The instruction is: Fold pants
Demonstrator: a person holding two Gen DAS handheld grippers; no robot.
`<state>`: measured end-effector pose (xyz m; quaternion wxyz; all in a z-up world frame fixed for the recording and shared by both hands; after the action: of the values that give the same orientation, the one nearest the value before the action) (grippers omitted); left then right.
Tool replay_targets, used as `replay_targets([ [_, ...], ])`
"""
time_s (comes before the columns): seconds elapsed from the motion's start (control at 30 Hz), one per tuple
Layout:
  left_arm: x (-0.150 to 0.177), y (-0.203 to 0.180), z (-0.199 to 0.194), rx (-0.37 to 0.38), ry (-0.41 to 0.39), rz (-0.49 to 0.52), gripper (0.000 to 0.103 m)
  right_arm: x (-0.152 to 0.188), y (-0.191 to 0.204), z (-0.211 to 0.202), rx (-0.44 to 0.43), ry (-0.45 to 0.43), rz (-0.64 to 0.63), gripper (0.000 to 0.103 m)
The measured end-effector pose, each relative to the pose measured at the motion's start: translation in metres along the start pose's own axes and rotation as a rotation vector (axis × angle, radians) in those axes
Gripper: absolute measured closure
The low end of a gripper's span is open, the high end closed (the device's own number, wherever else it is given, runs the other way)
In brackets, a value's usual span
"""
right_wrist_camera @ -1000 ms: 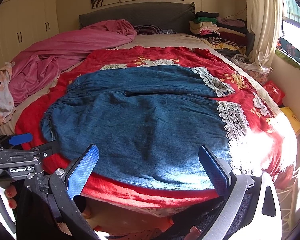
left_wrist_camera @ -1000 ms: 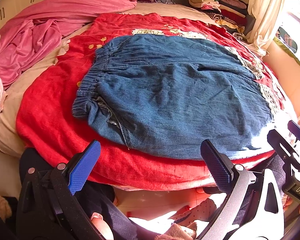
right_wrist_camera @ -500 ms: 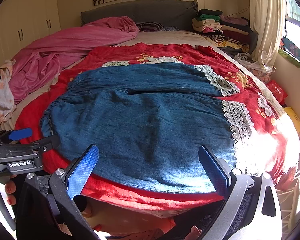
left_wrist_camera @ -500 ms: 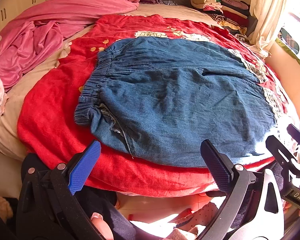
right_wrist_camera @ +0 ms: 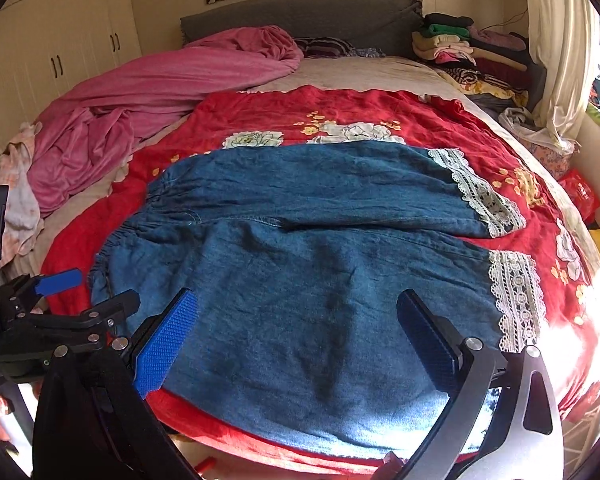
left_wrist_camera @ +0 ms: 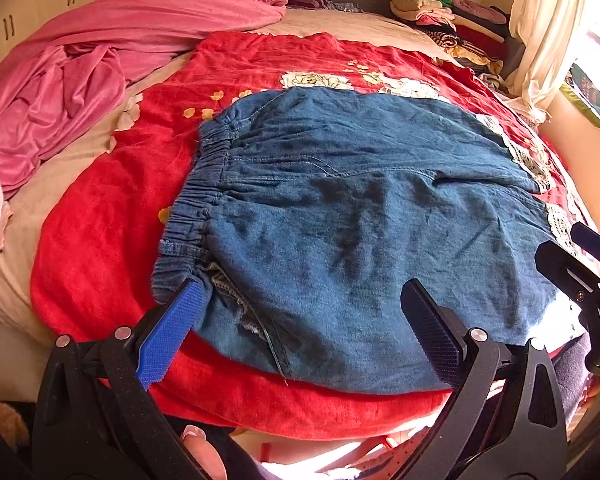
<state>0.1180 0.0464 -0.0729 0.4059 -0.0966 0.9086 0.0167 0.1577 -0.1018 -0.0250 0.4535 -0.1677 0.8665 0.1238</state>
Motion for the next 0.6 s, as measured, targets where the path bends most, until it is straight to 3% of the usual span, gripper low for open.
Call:
replay_targets([
  [0.17, -0.032, 0.025, 0.021, -0.004, -0.030, -0.034, 0.009, -0.020, 0.012, 0.032, -0.081, 0.048, -0.039, 0.004],
  [0.33, -0.068, 0.068, 0.053, -0.059, -0.044, -0.072, 0.009, -0.041, 0.019, 0.069, -0.124, 0.084, -0.100, 0.004],
  [0.43, -0.083, 0.095, 0.080, -0.115, -0.029, -0.059, 0.009, -0.055, 0.019, 0.096, -0.102, 0.096, -0.186, 0.004],
  [0.6, -0.096, 0.117, 0.117, -0.105, 0.014, -0.028, 0.009, -0.071, 0.013, 0.144, -0.095, 0.149, -0.223, 0.004],
])
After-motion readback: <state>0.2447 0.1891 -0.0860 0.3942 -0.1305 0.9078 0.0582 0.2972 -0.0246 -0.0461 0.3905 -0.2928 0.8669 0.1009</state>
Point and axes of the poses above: each gripper's, at about its wrist camera, not at the fingertips, and z roughly the way its jaws point, y to its left, x to its underside, the point moved 10 cm from there along z, roughly the way its jaws point, and after that the axes turned 12 degrees about -y, right-handed, at the moved point
